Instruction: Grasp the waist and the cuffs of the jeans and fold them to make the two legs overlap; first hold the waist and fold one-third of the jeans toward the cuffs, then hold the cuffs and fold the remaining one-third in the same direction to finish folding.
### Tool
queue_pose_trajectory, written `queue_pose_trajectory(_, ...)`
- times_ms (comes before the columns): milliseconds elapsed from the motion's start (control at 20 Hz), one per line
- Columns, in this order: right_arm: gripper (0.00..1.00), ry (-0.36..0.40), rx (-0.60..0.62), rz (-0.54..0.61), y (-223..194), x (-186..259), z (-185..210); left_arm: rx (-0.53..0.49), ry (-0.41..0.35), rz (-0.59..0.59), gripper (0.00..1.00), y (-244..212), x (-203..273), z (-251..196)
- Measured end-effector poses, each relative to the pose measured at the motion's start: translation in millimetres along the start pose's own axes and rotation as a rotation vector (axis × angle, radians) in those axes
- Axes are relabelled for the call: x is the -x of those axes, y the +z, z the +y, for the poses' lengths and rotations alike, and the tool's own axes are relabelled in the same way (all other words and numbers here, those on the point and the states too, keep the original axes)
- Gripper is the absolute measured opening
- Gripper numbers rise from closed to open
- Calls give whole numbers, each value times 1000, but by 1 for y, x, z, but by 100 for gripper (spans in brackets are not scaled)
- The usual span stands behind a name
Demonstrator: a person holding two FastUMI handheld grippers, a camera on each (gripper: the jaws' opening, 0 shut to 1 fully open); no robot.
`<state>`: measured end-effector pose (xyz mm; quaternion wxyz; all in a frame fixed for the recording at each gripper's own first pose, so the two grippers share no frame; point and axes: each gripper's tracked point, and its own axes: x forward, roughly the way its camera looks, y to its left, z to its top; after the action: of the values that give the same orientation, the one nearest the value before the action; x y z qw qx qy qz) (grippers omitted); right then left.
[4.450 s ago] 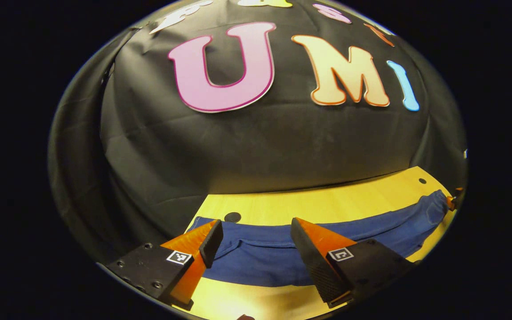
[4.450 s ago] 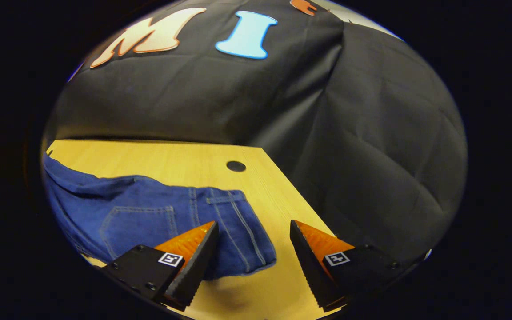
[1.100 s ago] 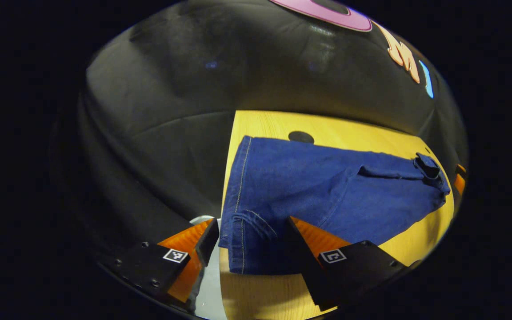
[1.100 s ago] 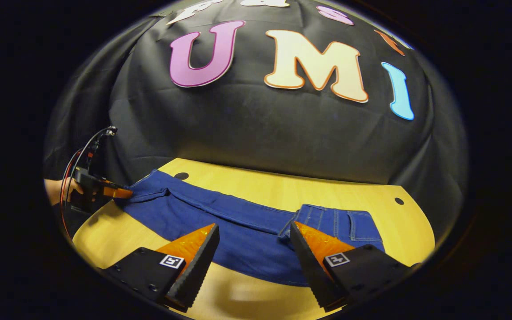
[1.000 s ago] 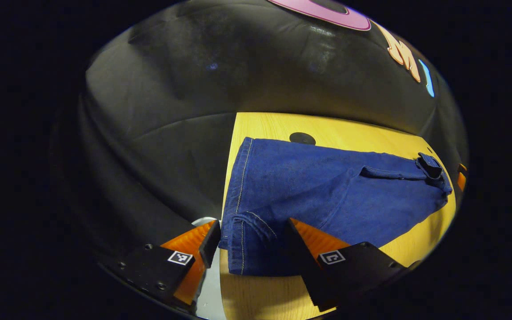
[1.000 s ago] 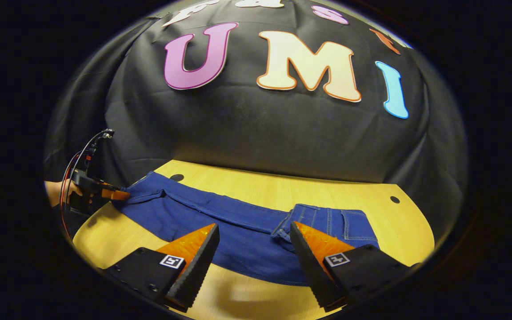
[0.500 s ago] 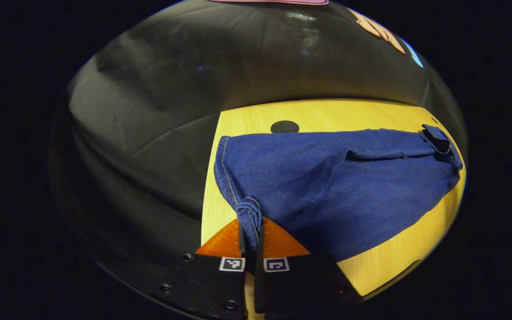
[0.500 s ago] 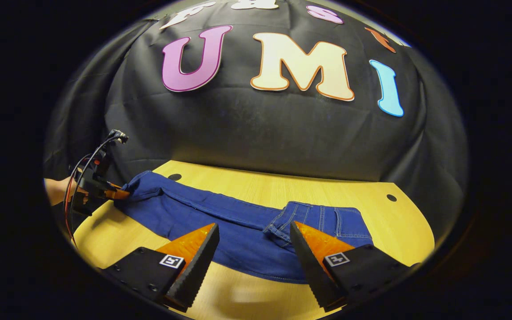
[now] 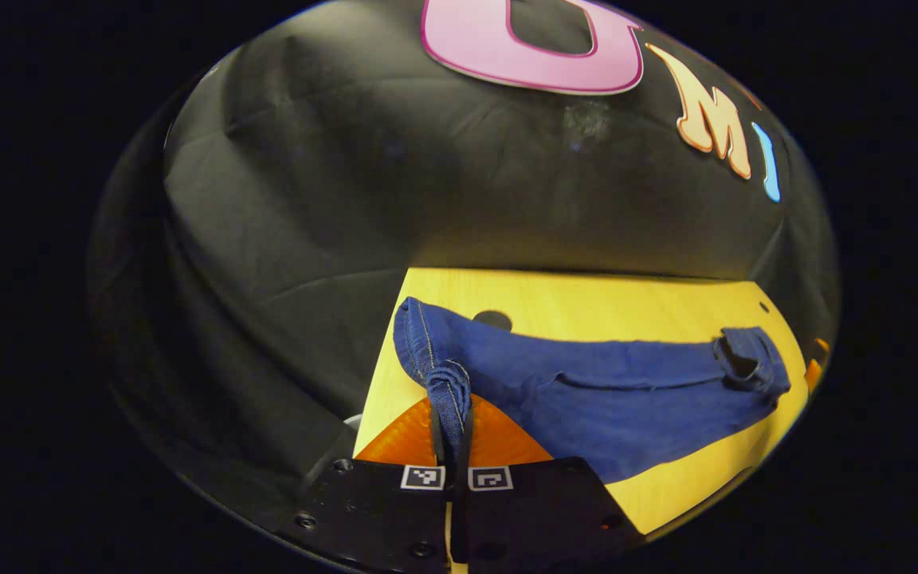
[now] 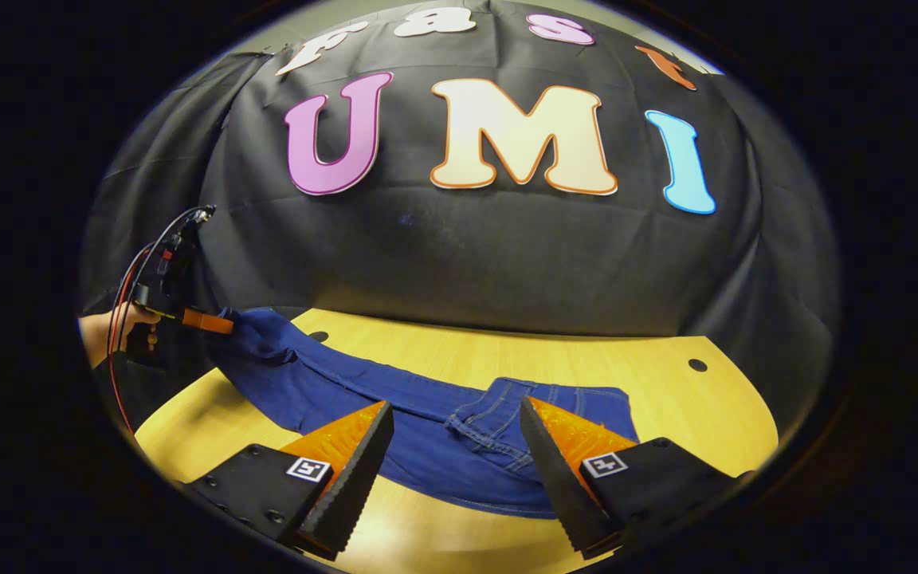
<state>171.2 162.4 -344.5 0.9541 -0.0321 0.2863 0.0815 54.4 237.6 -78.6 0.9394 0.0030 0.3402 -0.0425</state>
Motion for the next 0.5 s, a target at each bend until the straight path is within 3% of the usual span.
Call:
queue_pose_trajectory(250,99,-5,-22,-9,7,17,-35,-9,-98,-54,0,39,23,-47)
queue_pose_trajectory(500,99,-16,-18,-8,8,37,-78,-49,-194,-78,0,67,30,-150)
